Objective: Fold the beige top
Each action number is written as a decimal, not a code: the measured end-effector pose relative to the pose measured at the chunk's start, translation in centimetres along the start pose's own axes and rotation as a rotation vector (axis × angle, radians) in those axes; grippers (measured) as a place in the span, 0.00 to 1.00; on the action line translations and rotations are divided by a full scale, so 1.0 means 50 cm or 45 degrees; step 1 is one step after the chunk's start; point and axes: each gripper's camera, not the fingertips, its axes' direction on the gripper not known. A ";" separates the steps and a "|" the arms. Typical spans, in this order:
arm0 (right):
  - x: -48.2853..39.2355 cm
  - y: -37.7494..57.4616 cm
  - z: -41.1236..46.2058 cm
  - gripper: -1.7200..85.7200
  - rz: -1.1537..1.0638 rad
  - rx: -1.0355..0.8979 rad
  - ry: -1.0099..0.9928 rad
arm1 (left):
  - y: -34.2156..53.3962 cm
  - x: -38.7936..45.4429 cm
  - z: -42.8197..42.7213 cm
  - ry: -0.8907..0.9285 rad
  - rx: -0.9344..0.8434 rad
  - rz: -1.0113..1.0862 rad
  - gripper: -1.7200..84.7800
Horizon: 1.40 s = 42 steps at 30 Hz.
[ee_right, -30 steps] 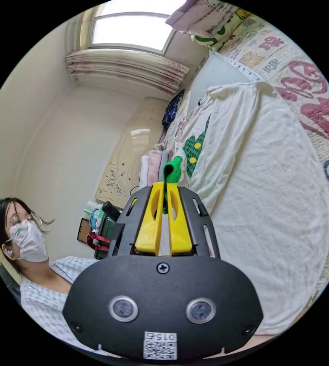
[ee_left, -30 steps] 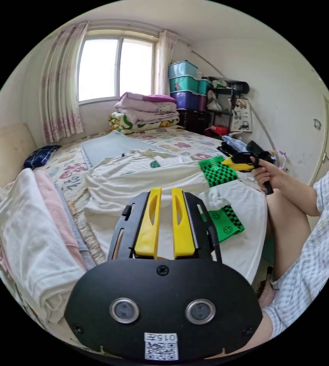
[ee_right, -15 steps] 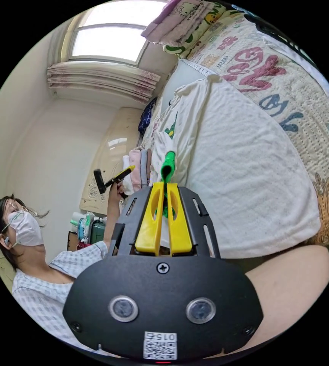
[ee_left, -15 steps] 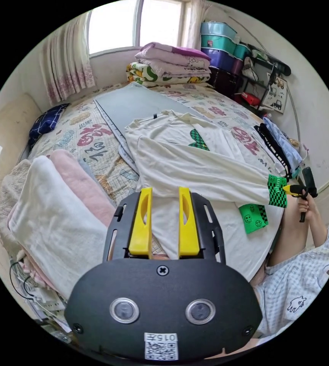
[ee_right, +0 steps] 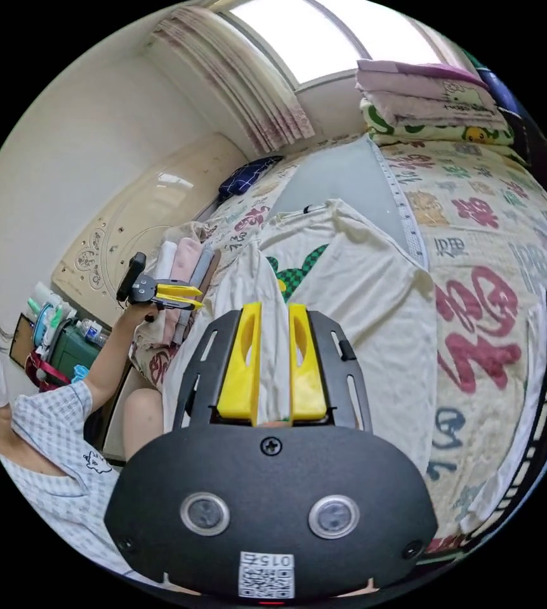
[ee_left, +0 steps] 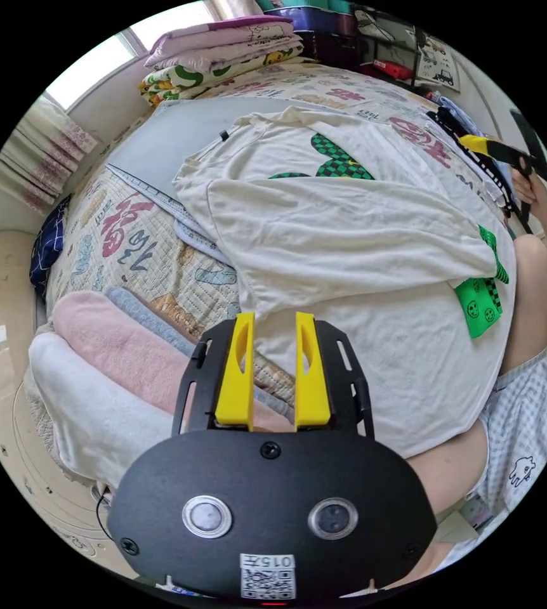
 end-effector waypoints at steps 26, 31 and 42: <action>0.335 0.020 0.809 0.02 -0.039 -0.428 0.190 | -0.064 0.010 0.196 -0.018 -0.200 -0.039 0.05; 0.431 0.017 0.826 0.04 -0.019 -0.340 0.165 | -0.041 0.011 0.216 -0.027 -0.199 -0.040 0.07; 0.629 -0.141 1.053 0.13 -0.036 -0.357 0.078 | 0.041 -0.010 0.273 -0.097 -0.202 -0.114 0.11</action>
